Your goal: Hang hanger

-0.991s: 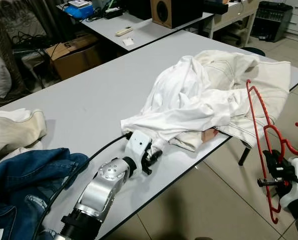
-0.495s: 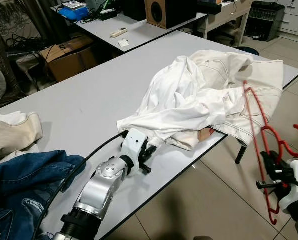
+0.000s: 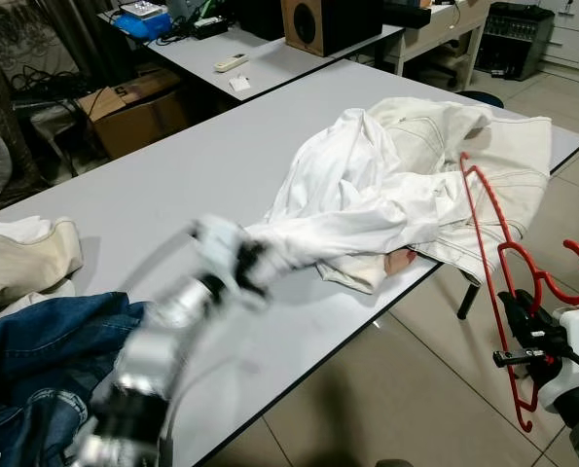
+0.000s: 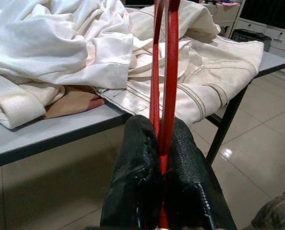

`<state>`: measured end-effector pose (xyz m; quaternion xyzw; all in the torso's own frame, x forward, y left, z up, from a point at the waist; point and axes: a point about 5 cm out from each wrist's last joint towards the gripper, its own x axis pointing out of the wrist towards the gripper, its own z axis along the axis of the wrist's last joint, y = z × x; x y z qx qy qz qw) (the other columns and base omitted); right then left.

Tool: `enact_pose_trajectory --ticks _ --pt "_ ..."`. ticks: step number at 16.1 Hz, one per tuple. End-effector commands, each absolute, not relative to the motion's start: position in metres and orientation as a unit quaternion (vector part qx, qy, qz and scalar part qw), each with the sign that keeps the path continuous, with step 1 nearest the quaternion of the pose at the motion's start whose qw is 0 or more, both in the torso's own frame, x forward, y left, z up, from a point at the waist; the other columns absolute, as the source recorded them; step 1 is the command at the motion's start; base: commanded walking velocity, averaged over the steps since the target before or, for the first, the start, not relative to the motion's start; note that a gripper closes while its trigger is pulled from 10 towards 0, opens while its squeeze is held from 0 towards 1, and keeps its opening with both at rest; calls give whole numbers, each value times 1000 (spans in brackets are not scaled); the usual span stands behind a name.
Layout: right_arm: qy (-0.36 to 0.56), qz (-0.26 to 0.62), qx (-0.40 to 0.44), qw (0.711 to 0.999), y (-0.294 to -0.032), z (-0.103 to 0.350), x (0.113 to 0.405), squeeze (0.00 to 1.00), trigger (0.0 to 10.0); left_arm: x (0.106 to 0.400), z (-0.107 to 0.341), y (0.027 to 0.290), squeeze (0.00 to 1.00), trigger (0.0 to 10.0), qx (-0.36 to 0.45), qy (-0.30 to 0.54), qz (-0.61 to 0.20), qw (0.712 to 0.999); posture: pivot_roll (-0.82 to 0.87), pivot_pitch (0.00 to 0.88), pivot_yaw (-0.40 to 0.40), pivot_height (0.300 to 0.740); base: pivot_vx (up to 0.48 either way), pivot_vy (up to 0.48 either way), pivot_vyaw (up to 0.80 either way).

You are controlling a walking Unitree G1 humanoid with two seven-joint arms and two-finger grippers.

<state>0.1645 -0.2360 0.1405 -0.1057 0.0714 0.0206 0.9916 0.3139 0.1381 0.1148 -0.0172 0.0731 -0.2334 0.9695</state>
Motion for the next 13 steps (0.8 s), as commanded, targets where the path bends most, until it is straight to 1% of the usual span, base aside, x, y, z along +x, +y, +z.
enact_pose_trajectory --ticks 1,2,3,4,5,6,7,8,9,10,11,12,13 --pt "60 31 -104 992 -233 142 166 0 10000 321 126 155 0 0 -38 43 -205 977 -274 0 153 740 0 0 0" --pt "50 45 -99 993 -230 144 167 0 10000 329 157 171 0 0 -83 -31 -203 975 -274 0 153 740 0 0 0" --pt "47 51 -95 993 -229 145 168 0 10000 330 164 172 0 0 -96 -51 -214 971 -274 0 153 740 0 0 0" --pt "38 67 -91 993 -225 148 168 0 10000 325 192 176 0 0 -171 -115 -268 941 -274 0 153 740 0 0 0" --pt "28 86 -86 992 -220 150 168 0 10000 317 219 187 0 0 -256 -170 -319 896 -262 0 153 740 0 0 0" --pt "26 94 -84 992 -218 150 168 0 10000 315 224 193 0 0 -280 -183 -328 883 -261 0 154 740 0 0 0" --pt "24 100 -83 991 -216 150 168 0 10000 317 223 207 0 0 -291 -190 -299 889 -261 0 154 740 0 0 0" --pt "21 103 -83 991 -216 150 169 0 10000 321 214 222 0 0 -272 -181 -248 912 -261 0 154 740 0 0 0" --pt "20 104 -83 991 -215 150 169 0 10000 322 208 229 0 0 -256 -169 -219 926 -256 0 153 740 0 0 0" --pt "20 107 -83 991 -215 149 169 0 10000 322 190 238 0 0 -201 -122 -180 955 -253 0 149 740 0 0 0" --pt "21 112 -83 990 -215 149 170 0 10000 322 183 239 0 0 -173 -96 -172 965 -253 0 149 740 0 0 0" --pt "23 124 -84 988 -213 149 170 0 10000 320 175 237 0 0 -136 -68 -182 972 -250 0 148 740 0 0 0" --pt "37 176 -77 981 -203 148 167 0 10000 319 170 228 0 0 -110 -49 -199 972 -249 0 146 740 0 0 0"
